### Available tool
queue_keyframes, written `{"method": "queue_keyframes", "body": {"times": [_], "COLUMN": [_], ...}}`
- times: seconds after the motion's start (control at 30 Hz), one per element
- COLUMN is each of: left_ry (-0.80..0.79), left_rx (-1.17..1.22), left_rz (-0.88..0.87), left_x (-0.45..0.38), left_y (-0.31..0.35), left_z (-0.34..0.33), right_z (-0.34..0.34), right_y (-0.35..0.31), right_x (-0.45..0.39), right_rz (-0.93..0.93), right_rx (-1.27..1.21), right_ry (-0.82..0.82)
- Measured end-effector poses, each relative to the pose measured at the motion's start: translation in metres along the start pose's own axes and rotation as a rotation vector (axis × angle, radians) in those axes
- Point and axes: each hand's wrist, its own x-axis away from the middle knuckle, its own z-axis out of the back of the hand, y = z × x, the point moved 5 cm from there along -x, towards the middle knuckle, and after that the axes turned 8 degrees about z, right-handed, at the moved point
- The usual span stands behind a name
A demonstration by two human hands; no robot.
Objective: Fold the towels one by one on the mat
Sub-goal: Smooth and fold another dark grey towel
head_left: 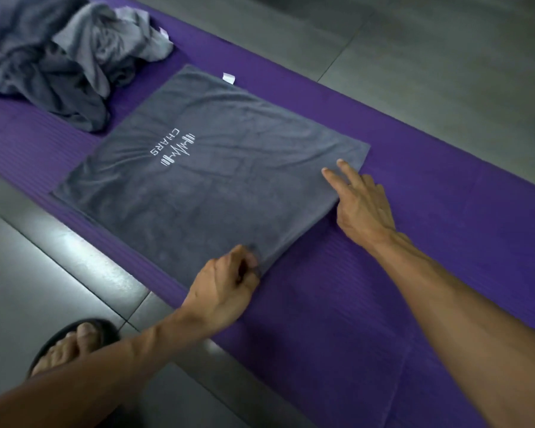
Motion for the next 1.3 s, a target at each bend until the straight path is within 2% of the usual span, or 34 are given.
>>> {"method": "queue_keyframes", "body": {"times": [0.1, 0.23, 0.33, 0.4, 0.47, 0.63, 0.83, 1.0, 1.17, 1.3], "left_ry": [0.010, -0.063, -0.243, -0.360, -0.380, -0.200, 0.053, 0.200, 0.298, 0.331], "left_rx": [0.149, 0.204, 0.311, 0.359, 0.327, 0.276, 0.240, 0.185, 0.171, 0.025], "left_rz": [0.091, 0.107, 0.082, 0.072, 0.045, 0.040, 0.055, 0.070, 0.168, 0.238], "left_x": [0.002, -0.002, -0.001, 0.004, 0.005, -0.009, -0.036, -0.056, -0.083, -0.101], "left_y": [-0.004, -0.006, 0.004, 0.013, 0.021, 0.015, -0.026, -0.061, -0.100, -0.133], "left_z": [0.011, 0.013, 0.000, -0.010, -0.015, 0.016, 0.090, 0.145, 0.182, 0.190], "right_z": [0.002, 0.014, 0.025, 0.027, 0.029, 0.047, 0.063, 0.067, 0.060, 0.032], "right_y": [-0.001, 0.011, 0.029, 0.043, 0.050, 0.027, -0.041, -0.104, -0.149, -0.170], "right_x": [-0.016, -0.017, 0.011, 0.037, 0.056, 0.025, -0.065, -0.141, -0.199, -0.236], "right_rz": [0.003, 0.000, 0.025, 0.000, -0.040, -0.064, 0.012, 0.065, 0.108, 0.137], "right_rx": [0.062, 0.014, -0.029, 0.007, 0.004, -0.061, -0.123, -0.173, -0.139, -0.096], "right_ry": [0.015, 0.043, 0.038, -0.024, -0.075, 0.033, 0.188, 0.285, 0.251, 0.183]}}
